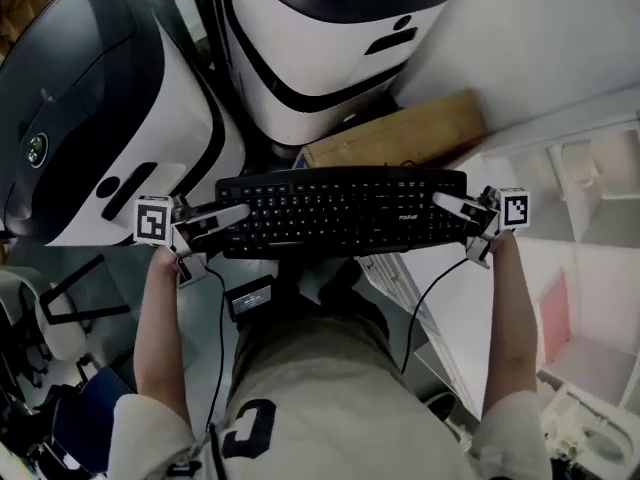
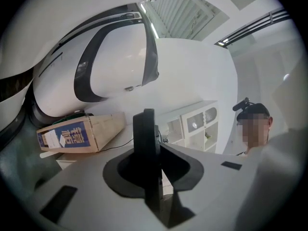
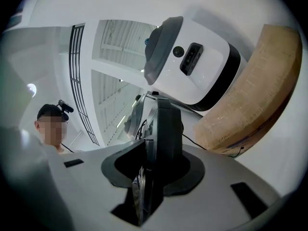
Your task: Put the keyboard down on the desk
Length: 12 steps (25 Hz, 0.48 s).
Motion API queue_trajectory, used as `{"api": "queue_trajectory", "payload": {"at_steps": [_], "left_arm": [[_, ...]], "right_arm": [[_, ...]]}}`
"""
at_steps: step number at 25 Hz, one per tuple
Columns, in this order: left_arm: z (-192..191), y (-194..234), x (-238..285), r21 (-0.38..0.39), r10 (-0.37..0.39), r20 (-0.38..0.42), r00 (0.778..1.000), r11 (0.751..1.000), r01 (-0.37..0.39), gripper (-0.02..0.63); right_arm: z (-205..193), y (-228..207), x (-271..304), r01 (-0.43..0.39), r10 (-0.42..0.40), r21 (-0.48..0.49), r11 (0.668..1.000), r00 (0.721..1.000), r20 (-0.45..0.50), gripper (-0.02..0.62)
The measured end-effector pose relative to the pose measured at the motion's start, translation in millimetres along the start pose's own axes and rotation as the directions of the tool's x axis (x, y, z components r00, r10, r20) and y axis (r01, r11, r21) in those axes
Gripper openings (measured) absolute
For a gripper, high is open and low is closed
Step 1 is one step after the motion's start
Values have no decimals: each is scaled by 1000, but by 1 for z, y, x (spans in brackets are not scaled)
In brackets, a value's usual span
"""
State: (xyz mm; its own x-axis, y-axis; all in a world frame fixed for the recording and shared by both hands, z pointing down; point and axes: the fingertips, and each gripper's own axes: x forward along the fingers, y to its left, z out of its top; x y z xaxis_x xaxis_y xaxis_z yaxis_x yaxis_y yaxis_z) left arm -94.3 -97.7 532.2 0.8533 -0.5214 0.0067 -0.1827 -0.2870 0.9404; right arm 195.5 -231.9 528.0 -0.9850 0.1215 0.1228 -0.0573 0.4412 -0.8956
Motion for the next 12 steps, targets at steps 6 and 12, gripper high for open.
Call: {"api": "queue_trajectory", "payload": {"at_steps": [6,12], "left_arm": [[12,2,-1,73,47,3,999,996,-48,99],[15,5,1,46,63,25,998,997,-64,100]], "right_arm": [[-5,0,4,12,-10,44,999,999,-35,129],[-4,5,7,31,-29,23,999,997,-72,124]]}}
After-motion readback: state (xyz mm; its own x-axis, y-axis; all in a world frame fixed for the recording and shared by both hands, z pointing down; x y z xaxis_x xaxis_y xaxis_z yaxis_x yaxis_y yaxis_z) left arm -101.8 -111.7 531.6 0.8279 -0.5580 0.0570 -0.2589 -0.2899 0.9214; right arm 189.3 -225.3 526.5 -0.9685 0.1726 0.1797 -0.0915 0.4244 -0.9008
